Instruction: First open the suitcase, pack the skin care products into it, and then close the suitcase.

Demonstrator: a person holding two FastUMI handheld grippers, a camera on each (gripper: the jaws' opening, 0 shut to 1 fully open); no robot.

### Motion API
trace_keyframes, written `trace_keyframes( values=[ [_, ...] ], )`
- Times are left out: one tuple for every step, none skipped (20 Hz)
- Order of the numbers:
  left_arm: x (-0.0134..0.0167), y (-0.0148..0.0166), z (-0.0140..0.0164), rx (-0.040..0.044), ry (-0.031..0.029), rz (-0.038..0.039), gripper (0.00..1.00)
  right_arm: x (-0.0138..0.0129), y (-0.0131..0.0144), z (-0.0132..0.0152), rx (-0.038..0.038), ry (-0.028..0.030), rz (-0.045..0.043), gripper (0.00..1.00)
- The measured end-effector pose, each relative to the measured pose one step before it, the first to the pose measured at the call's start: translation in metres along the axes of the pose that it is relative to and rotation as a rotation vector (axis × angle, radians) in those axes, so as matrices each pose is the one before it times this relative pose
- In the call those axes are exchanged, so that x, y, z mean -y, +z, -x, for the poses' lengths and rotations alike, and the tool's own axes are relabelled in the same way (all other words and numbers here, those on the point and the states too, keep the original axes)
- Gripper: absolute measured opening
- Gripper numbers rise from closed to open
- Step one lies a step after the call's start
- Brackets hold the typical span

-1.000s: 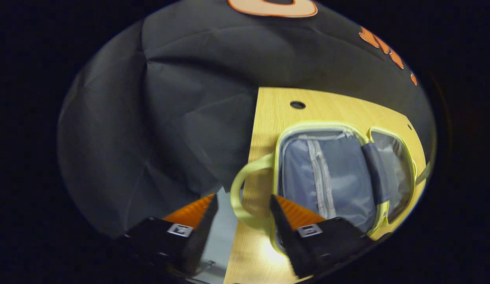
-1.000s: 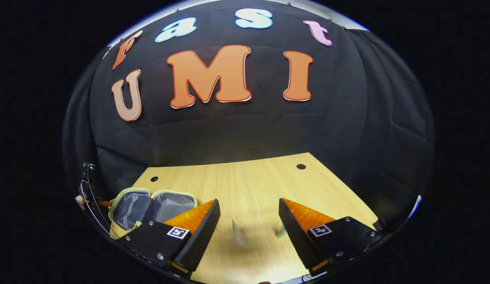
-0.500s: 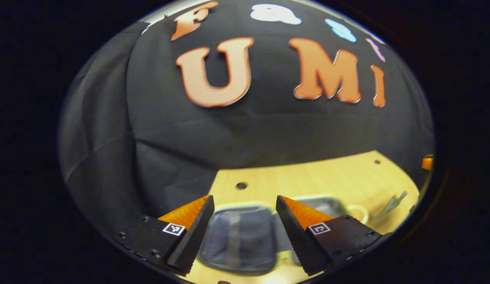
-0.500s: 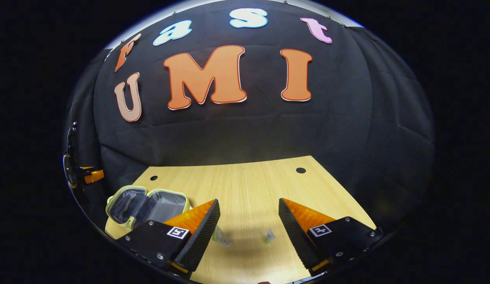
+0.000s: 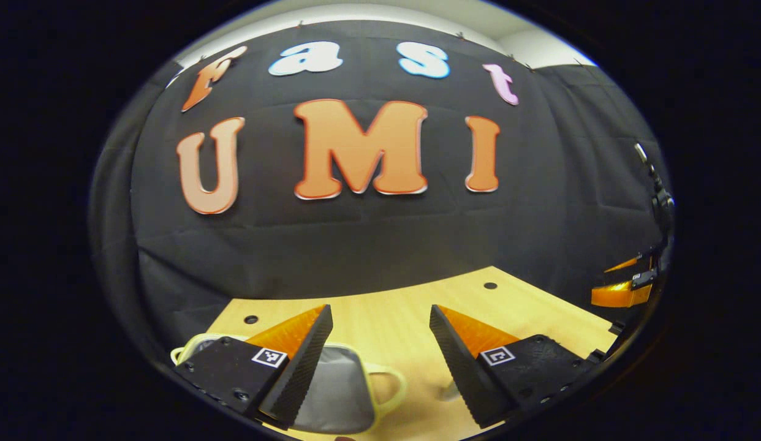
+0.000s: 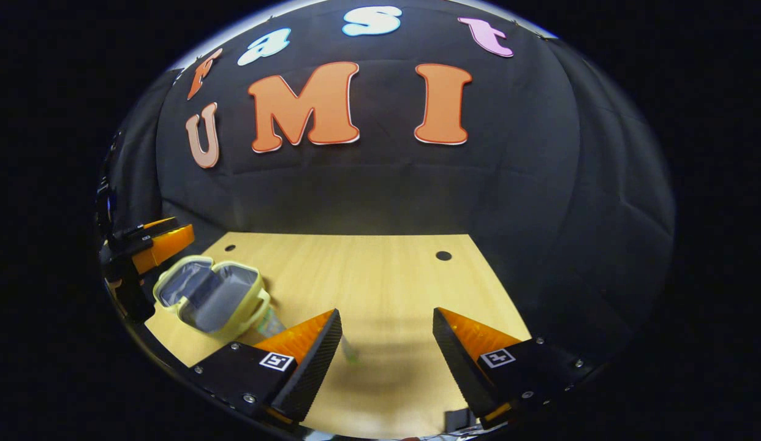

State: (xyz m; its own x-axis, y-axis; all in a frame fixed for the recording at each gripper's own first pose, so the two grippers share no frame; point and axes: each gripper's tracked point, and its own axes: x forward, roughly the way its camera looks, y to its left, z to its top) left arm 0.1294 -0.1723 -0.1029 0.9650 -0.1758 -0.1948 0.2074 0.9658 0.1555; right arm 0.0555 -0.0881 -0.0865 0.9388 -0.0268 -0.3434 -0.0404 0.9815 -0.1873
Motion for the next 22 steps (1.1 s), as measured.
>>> trace_keyframes(
  values=[
    [0.02361,-0.00847,-0.00585,-0.01613,-0.01758,-0.009,0.98,0.01229,-0.00453,0.00326,-0.00993,-0.00578,0.00028,0.95],
    [0.02798,-0.01191,-0.00557,-0.01728,-0.01763,-0.00372,0.98,0.01135,-0.00334,0.00286,-0.00351,-0.00702,-0.00419,0.95],
    [0.01929,-0.01022,-0.00567,-0.00787,-0.01253,-0.00506,0.98,0.0103,-0.00459,0.00226,-0.00393,-0.00786,-0.0049,0.95],
    [0.01845,-0.01095,-0.00894,-0.00246,-0.00808,-0.01261,0.99,0.0109,-0.00428,0.00115,-0.00691,-0.01,-0.00428,0.95],
    [0.0115,-0.01115,-0.00839,-0.00869,-0.00001,-0.01867,0.99,0.01008,-0.00712,0.00162,-0.01106,-0.01192,-0.00385,0.95],
    [0.00678,-0.01305,-0.00624,-0.0204,0.00503,-0.01829,0.99,0.00968,-0.00578,0.00016,-0.01444,-0.01019,-0.00432,0.95],
    [0.00726,-0.01517,-0.00717,-0.02838,0.0029,-0.01304,0.99,0.00705,-0.00544,-0.0005,-0.01506,-0.00887,-0.00702,0.95],
    [0.00727,-0.01909,-0.00656,-0.04176,0.00658,-0.00749,0.99,0.00577,-0.00503,0.00018,-0.01365,-0.00558,-0.0087,0.95],
    [0.00393,-0.01179,-0.00734,-0.01653,-0.00015,-0.00176,0.99,0.00437,-0.00336,-0.00004,-0.00951,-0.00538,-0.00704,0.95],
    [0.00606,-0.01239,-0.00905,-0.01146,-0.00228,0.00213,0.99,0.00395,-0.00211,-0.00034,-0.00569,-0.00675,0.00019,0.95],
    [0.00313,-0.0092,-0.00716,-0.00213,0.00139,0.00434,0.99,0.00325,-0.0016,-0.00035,-0.00129,-0.00409,0.0078,0.95],
    [0.0009,-0.00814,-0.00639,-0.0026,0.0071,0.00558,0.99,0.00152,-0.00206,-0.00187,-0.0025,-0.00482,0.00911,0.95],
    [0.00164,-0.00978,-0.00726,-0.00385,0.00174,0.00779,0.99,0.00009,-0.00372,-0.00102,-0.01083,0.00018,0.00487,0.95],
    [0.00306,-0.0122,-0.0066,-0.01677,-0.00835,0.0099,0.99,-0.00177,-0.00452,-0.00178,-0.01737,0.00541,-0.0036,0.95],
    [0.00331,-0.00893,-0.00588,-0.01045,-0.01041,0.01299,0.99,-0.00262,-0.00664,-0.0003,-0.02629,0.00949,-0.00877,0.95],
    [-0.0017,-0.00815,-0.00692,-0.00713,0.01294,0.01216,0.99,-0.00381,-0.00427,0.00012,-0.01727,0.01053,-0.01339,0.95],
    [-0.00184,-0.00651,-0.00574,-0.00714,0.01176,0.01199,0.98,-0.00346,-0.00362,-0.00249,-0.01292,0.00878,-0.01554,0.96],
    [0.00016,-0.01231,-0.00678,-0.02421,-0.00197,0.02111,0.87,-0.00343,-0.00171,-0.00083,-0.00976,0.00538,-0.00834,0.96],
    [-0.00216,-0.00909,0.00223,-0.02685,0.01553,0.03856,0.82,-0.00068,-0.00299,0.00011,-0.00165,-0.00137,0.00454,0.96],
    [0.00032,0.00338,-0.00573,0.01775,-0.00247,0.02351,0.59,-0.0017,-0.00056,-0.00087,0.00303,-0.00518,0.01263,0.96],
    [0.00623,-0.0027,0.00304,-0.03558,-0.03478,0.0206,0.36,-0.00143,-0.00077,-0.00166,0.00192,-0.00309,0.01272,0.95],
    [0.00279,-0.00135,0.00834,-0.04434,-0.00947,0.03607,0.31,-0.00395,0.00021,-0.00092,0.00148,0.0028,0.0065,0.95]
  ],
)
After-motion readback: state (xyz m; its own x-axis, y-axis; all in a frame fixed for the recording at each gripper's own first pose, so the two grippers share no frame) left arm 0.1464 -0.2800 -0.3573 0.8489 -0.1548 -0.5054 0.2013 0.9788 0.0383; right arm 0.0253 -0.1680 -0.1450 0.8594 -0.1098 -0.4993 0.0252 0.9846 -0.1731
